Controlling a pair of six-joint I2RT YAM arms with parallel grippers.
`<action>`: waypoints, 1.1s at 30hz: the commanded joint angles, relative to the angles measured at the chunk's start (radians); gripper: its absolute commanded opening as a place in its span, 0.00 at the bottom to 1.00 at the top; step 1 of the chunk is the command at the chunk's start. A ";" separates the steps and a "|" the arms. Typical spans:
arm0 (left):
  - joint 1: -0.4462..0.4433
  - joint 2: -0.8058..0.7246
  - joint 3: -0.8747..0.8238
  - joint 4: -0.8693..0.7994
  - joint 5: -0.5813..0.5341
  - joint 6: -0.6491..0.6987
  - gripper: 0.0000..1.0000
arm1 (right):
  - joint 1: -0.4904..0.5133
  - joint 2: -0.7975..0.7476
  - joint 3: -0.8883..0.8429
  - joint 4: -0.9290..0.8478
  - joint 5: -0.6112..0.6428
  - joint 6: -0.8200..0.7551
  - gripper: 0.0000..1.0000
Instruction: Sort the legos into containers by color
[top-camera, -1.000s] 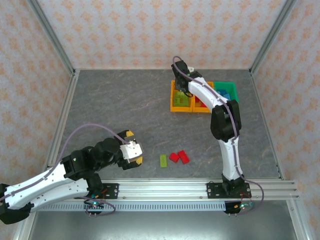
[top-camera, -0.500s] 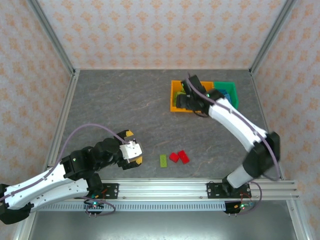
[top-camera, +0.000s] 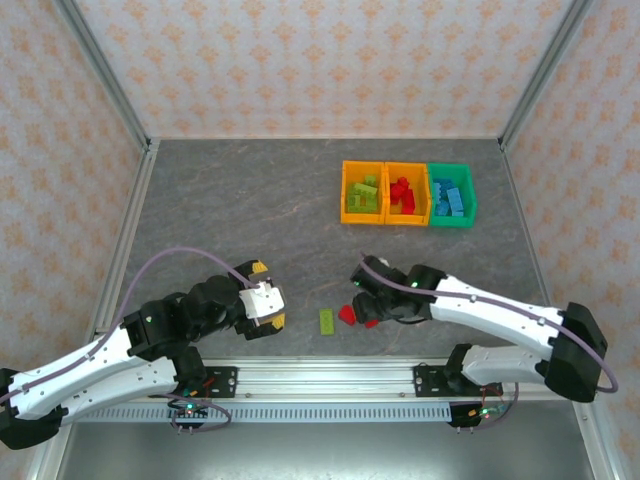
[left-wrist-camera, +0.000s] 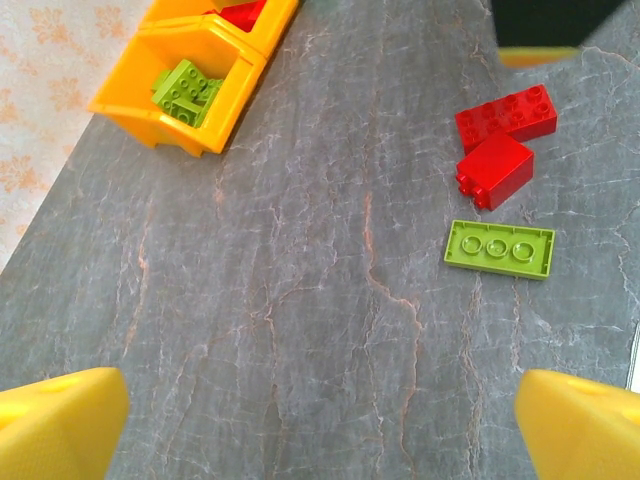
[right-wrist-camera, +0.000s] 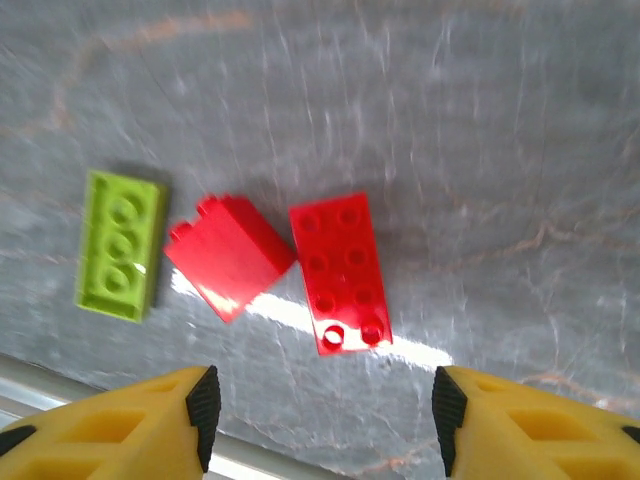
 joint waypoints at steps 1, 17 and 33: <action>0.006 0.000 -0.009 0.020 0.009 0.007 1.00 | 0.020 0.081 -0.015 0.011 0.035 0.034 0.60; 0.006 0.015 -0.010 0.006 -0.020 0.015 1.00 | 0.020 0.312 -0.071 0.178 0.062 0.040 0.33; 0.006 0.013 -0.009 -0.001 -0.023 0.015 1.00 | 0.020 0.402 -0.069 0.201 0.072 0.084 0.46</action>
